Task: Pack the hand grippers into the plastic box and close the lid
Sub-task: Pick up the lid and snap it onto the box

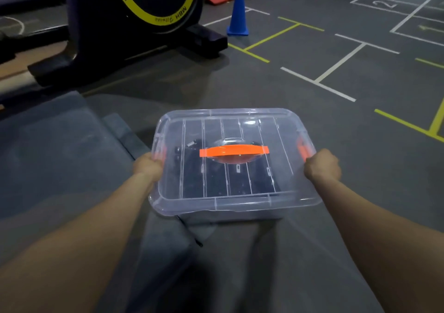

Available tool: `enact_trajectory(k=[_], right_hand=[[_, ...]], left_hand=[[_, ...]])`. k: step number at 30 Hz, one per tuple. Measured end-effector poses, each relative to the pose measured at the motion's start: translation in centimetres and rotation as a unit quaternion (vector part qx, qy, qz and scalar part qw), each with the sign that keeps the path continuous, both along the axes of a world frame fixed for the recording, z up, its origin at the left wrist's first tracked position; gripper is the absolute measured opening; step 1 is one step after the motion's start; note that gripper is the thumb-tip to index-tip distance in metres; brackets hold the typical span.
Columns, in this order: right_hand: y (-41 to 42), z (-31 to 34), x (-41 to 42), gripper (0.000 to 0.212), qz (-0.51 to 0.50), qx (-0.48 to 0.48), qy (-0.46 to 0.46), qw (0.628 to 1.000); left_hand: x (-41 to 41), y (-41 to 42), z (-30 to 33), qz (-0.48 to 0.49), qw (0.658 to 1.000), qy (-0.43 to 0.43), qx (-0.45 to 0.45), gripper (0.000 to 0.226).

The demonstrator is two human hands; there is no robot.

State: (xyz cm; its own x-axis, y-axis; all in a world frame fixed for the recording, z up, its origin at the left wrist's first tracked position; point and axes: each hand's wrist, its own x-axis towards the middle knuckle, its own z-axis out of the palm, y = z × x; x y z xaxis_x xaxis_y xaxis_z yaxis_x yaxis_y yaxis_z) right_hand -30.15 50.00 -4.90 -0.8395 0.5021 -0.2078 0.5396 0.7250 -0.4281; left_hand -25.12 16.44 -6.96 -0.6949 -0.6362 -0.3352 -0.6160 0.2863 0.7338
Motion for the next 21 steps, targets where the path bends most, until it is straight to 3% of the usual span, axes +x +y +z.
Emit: enact_trajectory(k=[6, 10, 13, 15, 18, 21], right_hand=[[0.0, -0.1, 0.0, 0.029, -0.004, 0.01, 0.006, 1.0], [0.3, 0.2, -0.1, 0.028, -0.01, 0.007, 0.003, 1.0], [0.4, 0.2, -0.2, 0.027, -0.017, 0.002, 0.005, 1.0], [0.4, 0.2, -0.2, 0.026, -0.021, -0.001, 0.01, 1.0], [0.8, 0.1, -0.3, 0.026, -0.02, -0.026, 0.018, 0.999], [2.0, -0.4, -0.6, 0.031, -0.015, -0.107, 0.021, 0.994]], left_hand=[[-1.3, 0.8, 0.2, 0.0, 0.993, -0.078, -0.09, 0.031], [-2.0, 2.9, 0.4, -0.031, 0.98, -0.069, -0.186, 0.036], [-2.2, 7.1, 0.6, -0.204, 0.927, -0.01, -0.313, 0.045], [-1.8, 11.5, 1.1, -0.337, 0.892, 0.016, -0.3, 0.055], [-0.7, 16.5, 1.1, -0.465, 0.841, -0.052, -0.272, 0.076], [-1.1, 16.9, 1.1, -0.493, 0.817, -0.114, -0.275, 0.085]])
